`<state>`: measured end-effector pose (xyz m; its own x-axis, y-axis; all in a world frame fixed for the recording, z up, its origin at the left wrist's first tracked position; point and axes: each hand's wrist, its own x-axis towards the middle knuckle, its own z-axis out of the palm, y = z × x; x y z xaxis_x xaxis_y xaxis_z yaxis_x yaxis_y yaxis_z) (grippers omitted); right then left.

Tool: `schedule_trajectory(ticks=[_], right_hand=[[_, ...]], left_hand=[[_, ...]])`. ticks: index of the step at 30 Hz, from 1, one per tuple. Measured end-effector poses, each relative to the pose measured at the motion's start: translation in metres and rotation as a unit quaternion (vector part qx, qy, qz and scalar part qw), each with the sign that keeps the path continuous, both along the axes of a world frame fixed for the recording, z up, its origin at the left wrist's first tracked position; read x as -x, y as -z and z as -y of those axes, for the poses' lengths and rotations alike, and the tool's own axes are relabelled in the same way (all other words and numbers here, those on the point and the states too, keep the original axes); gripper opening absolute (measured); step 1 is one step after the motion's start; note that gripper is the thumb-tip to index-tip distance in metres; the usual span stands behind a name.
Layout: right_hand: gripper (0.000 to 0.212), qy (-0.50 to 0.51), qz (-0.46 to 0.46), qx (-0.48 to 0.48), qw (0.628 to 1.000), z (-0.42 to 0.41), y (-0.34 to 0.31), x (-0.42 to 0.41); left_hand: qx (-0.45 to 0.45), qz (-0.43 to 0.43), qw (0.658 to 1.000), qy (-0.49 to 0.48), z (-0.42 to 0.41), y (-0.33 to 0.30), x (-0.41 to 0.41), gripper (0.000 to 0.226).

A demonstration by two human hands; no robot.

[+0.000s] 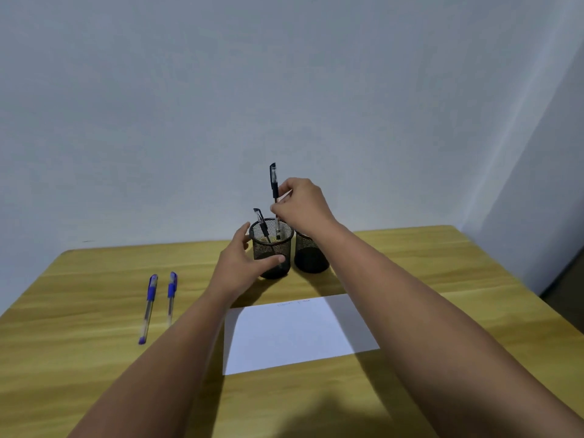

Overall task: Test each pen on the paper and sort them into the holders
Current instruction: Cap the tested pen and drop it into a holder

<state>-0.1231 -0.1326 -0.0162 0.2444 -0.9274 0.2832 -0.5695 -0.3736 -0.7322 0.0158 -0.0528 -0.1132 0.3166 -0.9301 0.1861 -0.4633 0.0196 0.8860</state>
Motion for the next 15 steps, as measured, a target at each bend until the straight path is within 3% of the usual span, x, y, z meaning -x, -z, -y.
schedule_trajectory(ticks=[3,5,12,15], right_hand=[[0.025,0.02,-0.054,0.003,0.998,0.0,0.009,-0.006],[0.032,0.033,-0.089,0.009,0.995,-0.002,0.014,-0.008],[0.036,0.035,-0.131,0.018,0.991,-0.019,0.02,-0.012],[0.033,0.031,-0.12,0.026,0.992,-0.027,0.009,-0.008]], left_hand=[[0.017,-0.005,1.0,-0.001,0.004,0.004,0.004,0.071],[0.024,-0.008,1.0,0.001,0.006,0.006,0.005,0.062],[0.011,0.005,1.0,0.002,0.002,0.006,0.002,0.064],[-0.007,0.047,0.999,0.002,-0.007,-0.003,-0.001,0.083]])
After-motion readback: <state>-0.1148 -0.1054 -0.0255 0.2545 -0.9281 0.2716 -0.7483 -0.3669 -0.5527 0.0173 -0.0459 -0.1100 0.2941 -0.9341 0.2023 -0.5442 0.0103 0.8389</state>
